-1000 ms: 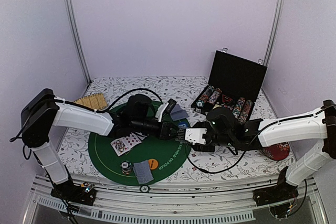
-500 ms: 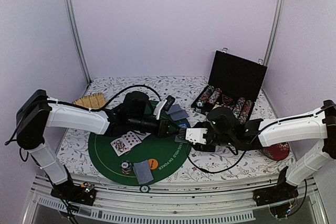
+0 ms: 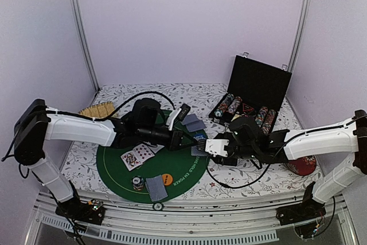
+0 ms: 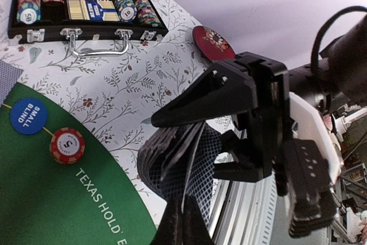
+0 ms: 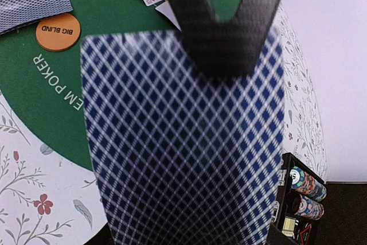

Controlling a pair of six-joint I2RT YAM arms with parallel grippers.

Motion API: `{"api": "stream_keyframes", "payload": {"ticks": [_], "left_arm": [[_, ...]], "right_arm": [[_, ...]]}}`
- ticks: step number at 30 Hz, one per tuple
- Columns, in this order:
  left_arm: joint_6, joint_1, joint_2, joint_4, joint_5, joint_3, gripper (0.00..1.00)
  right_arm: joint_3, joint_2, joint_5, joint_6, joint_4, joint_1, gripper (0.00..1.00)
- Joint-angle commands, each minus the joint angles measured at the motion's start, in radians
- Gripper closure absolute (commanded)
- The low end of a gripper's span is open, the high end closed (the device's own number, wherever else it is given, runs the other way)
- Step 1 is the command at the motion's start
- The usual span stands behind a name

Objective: Distribute texas hold em gaming equipment
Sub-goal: Pick up the poker card from the face-down deck piles, then place the poker card in the community card area.

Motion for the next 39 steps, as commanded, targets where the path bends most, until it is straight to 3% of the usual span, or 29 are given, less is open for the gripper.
{"api": "stream_keyframes", "payload": {"ticks": [1,11,19,24,39], "left_arm": [[0.074,0.003,-0.065,-0.091,-0.018,0.004,1.00],[0.176,0.066,-0.158,-0.249,-0.025,0.022,1.00],[0.323,0.285,-0.190,-0.559,-0.106,0.131,1.00],[0.423,0.372,-0.041,-0.707,-0.105,0.286,1.00],[0.680,0.429,0.493,-0.984,-0.085,0.686,1.00]], "right_arm": [[-0.020,-0.029,-0.011,0.018,0.015,-0.026,0.46],[-0.023,-0.032,-0.007,0.018,0.000,-0.046,0.47],[-0.020,-0.038,-0.007,0.016,-0.019,-0.047,0.48],[-0.015,-0.043,-0.019,0.015,-0.027,-0.048,0.48],[-0.021,-0.060,-0.034,0.024,-0.038,-0.047,0.49]]}}
